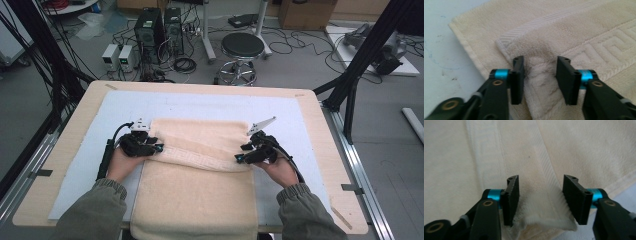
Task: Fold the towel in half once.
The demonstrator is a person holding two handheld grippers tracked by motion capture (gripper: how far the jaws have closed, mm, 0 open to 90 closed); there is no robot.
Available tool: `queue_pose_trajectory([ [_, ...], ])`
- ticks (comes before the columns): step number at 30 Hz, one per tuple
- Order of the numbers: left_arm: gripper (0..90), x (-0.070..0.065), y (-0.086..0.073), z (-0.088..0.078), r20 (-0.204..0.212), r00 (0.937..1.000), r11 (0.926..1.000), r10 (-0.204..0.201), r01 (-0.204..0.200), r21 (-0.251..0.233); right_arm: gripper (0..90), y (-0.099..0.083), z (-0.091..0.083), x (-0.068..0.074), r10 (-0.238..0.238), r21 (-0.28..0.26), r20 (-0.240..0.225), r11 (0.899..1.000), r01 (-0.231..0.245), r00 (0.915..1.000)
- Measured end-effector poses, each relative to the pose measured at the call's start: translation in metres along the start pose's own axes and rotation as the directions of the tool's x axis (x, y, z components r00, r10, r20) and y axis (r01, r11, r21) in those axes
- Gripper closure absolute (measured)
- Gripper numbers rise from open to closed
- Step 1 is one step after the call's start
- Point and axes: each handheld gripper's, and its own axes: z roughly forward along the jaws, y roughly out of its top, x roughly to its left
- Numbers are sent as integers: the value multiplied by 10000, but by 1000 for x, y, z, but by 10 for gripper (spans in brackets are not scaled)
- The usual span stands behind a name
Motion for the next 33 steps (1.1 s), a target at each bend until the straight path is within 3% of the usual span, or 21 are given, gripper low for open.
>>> queue_pose_trajectory([
  [5,802,-3,1,-3,-8,9999,9999,134,-134,43,683,-3,4,-3,191,91,-147,9998,-189,9997],
  [9,838,-4,2,-7,58,10000,9999,66,-65,-150,785,-2,3,-1,-31,2,-205,10000,31,9998],
  [15,843,-10,6,-27,268,9996,9962,91,-68,-870,795,2,-13,3,-249,-547,-95,9982,244,9996],
  [21,842,-23,5,-53,451,9984,9867,344,-268,-1603,795,4,-35,13,-741,-1064,238,9914,762,9970],
  [27,842,-42,-9,-71,601,9960,9749,658,-513,-2167,795,-1,-60,33,-1267,-1474,387,9804,1311,9912],
  [33,841,-65,-31,-87,788,9920,9702,982,-778,-2294,795,-16,-78,62,-1675,-1816,343,9684,1710,9853],
])
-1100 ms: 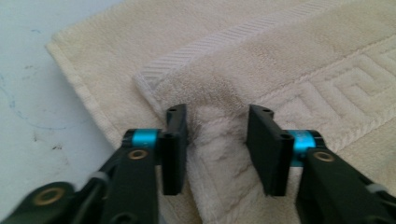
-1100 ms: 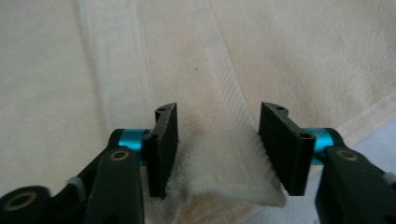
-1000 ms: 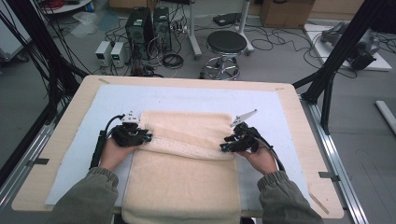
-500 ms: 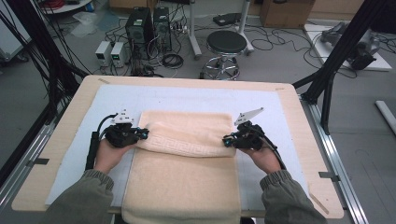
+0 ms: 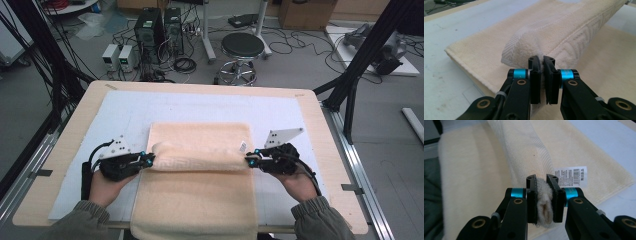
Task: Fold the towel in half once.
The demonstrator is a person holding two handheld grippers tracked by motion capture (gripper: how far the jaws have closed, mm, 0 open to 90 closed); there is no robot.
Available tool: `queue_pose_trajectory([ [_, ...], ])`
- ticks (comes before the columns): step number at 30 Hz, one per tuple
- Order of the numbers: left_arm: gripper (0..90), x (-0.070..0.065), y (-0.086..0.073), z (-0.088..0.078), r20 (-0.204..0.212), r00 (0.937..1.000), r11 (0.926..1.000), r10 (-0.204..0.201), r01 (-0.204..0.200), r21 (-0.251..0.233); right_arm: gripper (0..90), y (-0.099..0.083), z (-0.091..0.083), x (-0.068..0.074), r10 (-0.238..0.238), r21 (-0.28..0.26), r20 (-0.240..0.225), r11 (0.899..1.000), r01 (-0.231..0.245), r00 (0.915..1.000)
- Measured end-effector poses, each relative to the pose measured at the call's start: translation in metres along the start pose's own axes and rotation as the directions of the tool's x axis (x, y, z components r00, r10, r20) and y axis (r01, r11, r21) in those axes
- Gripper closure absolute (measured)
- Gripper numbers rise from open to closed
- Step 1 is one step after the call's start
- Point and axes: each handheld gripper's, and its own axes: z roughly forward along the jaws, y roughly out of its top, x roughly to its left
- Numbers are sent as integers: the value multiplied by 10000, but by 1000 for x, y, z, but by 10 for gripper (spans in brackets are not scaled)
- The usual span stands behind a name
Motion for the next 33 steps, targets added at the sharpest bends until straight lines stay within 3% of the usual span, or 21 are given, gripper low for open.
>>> queue_pose_trajectory([
  [6,840,-23,-14,-19,211,9996,9998,208,-208,-35,795,-26,-3,34,68,-142,-492,9999,-75,9988],
  [10,832,-41,-28,-34,608,9974,9988,383,-401,297,788,-38,-7,55,77,-206,-871,9997,-95,9962],
  [11,818,-45,-31,-38,737,9967,9988,331,-356,333,767,-40,-9,60,-17,-238,-973,9997,-6,9952],
  [14,667,-48,-36,-49,975,9952,9996,96,-120,240,639,-43,-14,70,15,-389,-1241,9992,-64,9923],
  [19,557,-38,-31,-41,734,9973,9998,-40,25,202,577,-39,-13,55,278,-827,-1053,9959,-366,9941],
  [23,493,-34,-29,-26,985,9951,9995,-36,3,331,568,-36,1,44,78,-473,-829,9988,-117,9965],
  [28,438,-34,-30,-16,1395,9902,9982,-112,28,596,559,-41,21,38,252,-64,-1043,9996,-260,9942],
  [30,497,-34,-32,-15,1640,9864,9969,-95,-36,792,556,-43,25,37,254,-43,-1070,9997,-260,9939],
  [32,676,-35,-34,-17,1805,9836,9970,-30,-112,772,549,-43,27,37,273,-78,-1039,9996,-283,9942],
  [33,723,-35,-34,-20,1939,9810,9970,25,-174,751,549,-43,28,37,273,-89,-1027,9996,-283,9943],
])
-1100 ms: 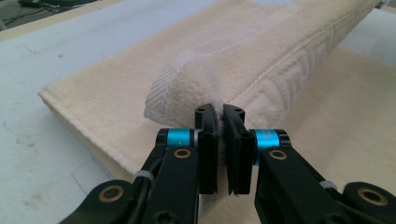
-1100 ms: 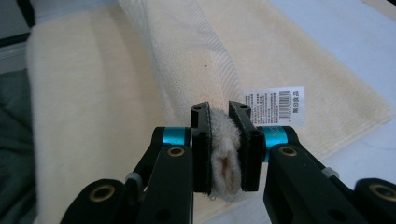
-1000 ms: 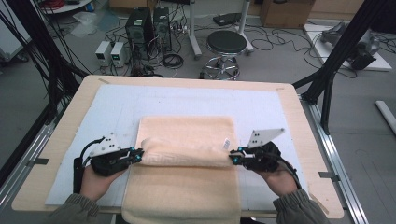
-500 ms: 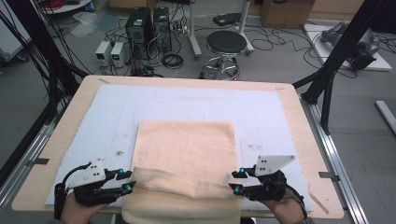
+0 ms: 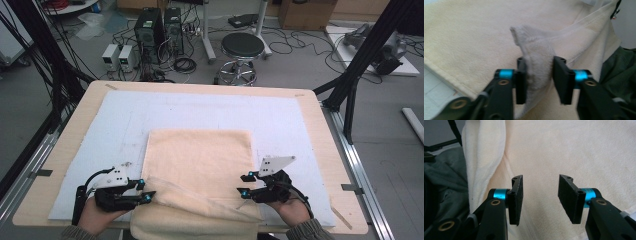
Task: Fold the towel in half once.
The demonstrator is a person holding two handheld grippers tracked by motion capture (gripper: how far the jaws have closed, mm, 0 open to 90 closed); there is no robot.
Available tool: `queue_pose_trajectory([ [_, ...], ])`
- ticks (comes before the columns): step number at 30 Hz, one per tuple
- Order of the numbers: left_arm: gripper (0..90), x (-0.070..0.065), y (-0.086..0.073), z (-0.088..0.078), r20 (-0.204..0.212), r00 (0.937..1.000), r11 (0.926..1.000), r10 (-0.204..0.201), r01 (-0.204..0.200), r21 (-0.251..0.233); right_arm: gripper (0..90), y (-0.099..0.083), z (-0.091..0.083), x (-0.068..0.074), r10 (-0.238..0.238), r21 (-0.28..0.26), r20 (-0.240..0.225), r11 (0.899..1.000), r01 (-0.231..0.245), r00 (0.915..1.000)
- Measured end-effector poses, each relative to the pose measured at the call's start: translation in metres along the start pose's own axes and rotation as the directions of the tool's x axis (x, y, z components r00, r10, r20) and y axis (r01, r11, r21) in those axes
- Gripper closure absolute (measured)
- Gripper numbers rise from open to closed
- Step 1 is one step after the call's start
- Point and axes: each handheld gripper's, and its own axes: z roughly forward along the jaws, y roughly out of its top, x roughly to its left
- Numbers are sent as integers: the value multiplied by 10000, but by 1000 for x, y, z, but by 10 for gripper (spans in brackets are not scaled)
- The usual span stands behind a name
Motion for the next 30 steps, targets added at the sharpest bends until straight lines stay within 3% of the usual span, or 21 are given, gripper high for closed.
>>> queue_pose_trajectory([
  [3,754,-6,-3,-13,250,9997,10000,69,-67,-73,545,1,-1,3,-61,-62,43,10000,61,10000],
  [6,670,-15,-7,-31,401,9991,9996,128,-118,-261,540,1,-2,6,-177,-34,63,9998,177,9998],
  [11,570,-20,-12,-53,197,9998,9988,73,-64,-486,531,2,-2,6,-92,-31,210,10000,93,9997],
  [15,523,-13,-11,-51,-64,10000,9990,-56,53,-436,519,6,-2,2,-135,12,325,9999,135,9994],
  [20,494,2,-3,-33,-635,9979,9993,-154,131,-354,479,11,-1,-10,-12,-41,579,10000,14,9983],
  [26,454,29,15,-11,-1826,9825,9990,-375,322,-322,416,19,1,-35,227,-129,1238,9997,-213,9920],
  [30,453,52,29,3,-2625,9624,9972,-695,598,-447,405,24,6,-61,486,-226,1736,9987,-454,9836],
])
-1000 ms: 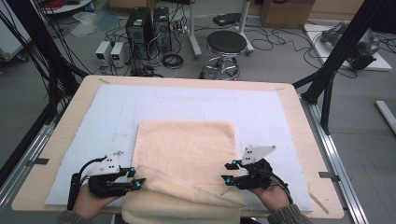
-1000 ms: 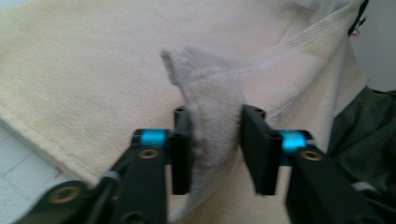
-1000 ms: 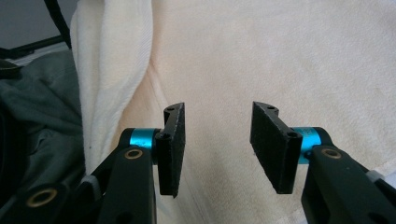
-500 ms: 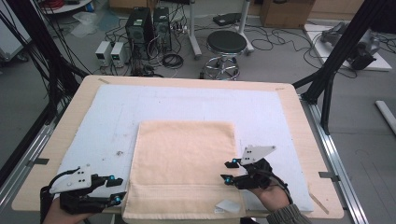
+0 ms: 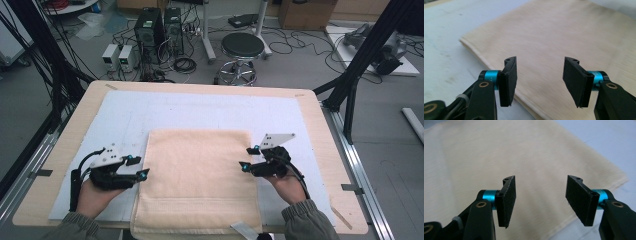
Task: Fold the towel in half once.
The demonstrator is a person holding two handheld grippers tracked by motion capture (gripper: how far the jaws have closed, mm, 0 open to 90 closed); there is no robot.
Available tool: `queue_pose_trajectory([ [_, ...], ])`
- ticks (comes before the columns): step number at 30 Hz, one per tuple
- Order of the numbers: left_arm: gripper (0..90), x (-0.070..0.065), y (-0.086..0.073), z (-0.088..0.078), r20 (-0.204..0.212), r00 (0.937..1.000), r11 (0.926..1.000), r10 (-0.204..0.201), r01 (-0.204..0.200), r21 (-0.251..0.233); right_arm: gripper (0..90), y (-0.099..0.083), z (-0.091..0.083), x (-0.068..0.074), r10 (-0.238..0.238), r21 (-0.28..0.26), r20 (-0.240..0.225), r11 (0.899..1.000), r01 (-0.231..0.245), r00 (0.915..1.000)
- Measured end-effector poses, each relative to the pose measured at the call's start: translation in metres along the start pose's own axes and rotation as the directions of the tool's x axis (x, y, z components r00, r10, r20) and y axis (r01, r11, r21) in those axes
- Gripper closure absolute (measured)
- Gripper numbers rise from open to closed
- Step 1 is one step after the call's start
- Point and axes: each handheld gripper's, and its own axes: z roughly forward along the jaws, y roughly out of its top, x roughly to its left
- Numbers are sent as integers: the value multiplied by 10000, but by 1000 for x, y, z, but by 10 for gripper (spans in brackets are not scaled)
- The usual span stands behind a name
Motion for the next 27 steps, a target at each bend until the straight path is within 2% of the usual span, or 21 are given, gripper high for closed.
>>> queue_pose_trajectory([
  [1,451,5,3,6,-125,9997,9997,-226,225,-102,404,2,3,-6,74,2,118,10000,-74,9999],
  [2,451,12,6,11,-516,9982,9995,-313,317,61,405,5,6,-12,79,-60,280,10000,-77,9996],
  [3,445,18,9,17,-848,9951,9986,-506,517,115,408,7,10,-18,120,-87,418,9999,-116,9991],
  [6,439,36,13,35,-1447,9847,9952,-968,973,-34,406,12,20,-36,422,-24,515,9991,-421,9978],
  [7,439,42,14,42,-1592,9823,9946,-990,1027,153,404,13,24,-41,481,-13,530,9988,-481,9974],
  [11,455,57,13,66,-1568,9758,9861,-1524,1606,414,377,14,37,-62,803,301,764,9961,-828,9938],
  [12,488,59,14,71,-1466,9769,9843,-1556,1659,607,381,13,40,-66,856,251,823,9958,-880,9929],
  [14,489,62,14,81,-1406,9764,9815,-1642,1759,753,379,9,45,-72,1080,195,857,9937,-1101,9904],
  [16,477,64,16,89,-1662,9735,9783,-1571,1764,1084,374,4,51,-76,1211,482,873,9909,-1256,9888],
  [18,464,67,17,95,-1745,9716,9736,-1601,1846,1346,371,1,57,-78,1201,771,883,9889,-1270,9888],
  [21,453,71,15,98,-1878,9674,9700,-1697,1976,1414,369,-2,61,-80,1241,944,797,9868,-1314,9891],
  [23,453,72,13,100,-1818,9660,9661,-1837,2115,1478,371,-4,64,-80,1238,1110,709,9851,-1312,9898],
  [25,461,71,14,101,-1856,9665,9670,-1773,2061,1495,376,-5,65,-81,1439,1108,630,9824,-1502,9876],
  [27,508,71,14,101,-1807,9679,9679,-1745,2023,1489,430,-5,65,-81,1405,1071,646,9833,-1468,9880],
])
